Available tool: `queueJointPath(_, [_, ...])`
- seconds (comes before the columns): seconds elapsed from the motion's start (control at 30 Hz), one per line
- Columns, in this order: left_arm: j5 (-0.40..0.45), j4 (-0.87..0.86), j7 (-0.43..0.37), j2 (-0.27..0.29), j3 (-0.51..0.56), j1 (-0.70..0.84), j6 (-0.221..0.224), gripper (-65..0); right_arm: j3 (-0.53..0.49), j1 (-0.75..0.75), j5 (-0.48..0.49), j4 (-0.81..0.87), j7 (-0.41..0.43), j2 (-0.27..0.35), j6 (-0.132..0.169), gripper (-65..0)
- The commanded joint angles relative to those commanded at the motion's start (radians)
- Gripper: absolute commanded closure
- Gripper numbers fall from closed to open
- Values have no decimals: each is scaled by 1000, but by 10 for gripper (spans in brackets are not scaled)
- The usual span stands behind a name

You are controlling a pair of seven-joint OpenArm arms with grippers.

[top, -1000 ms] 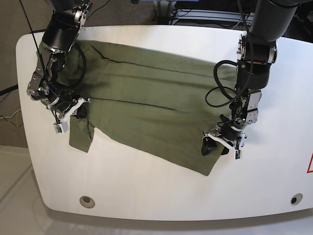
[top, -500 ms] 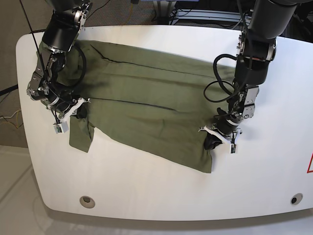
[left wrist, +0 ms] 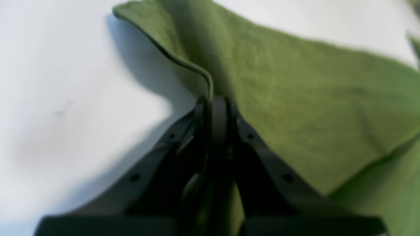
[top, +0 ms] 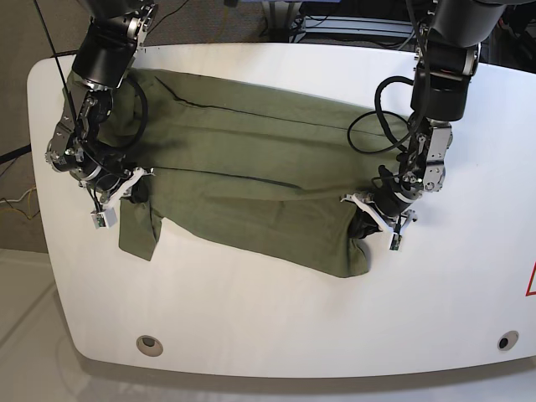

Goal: Fold the T-shirt properly

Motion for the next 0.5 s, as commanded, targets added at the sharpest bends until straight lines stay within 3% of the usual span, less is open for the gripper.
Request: queueJointPath(0.5, [2,173,101,-11,-77,3,-2,0,-2,-51,-6,178,-2,-25,-2,-6])
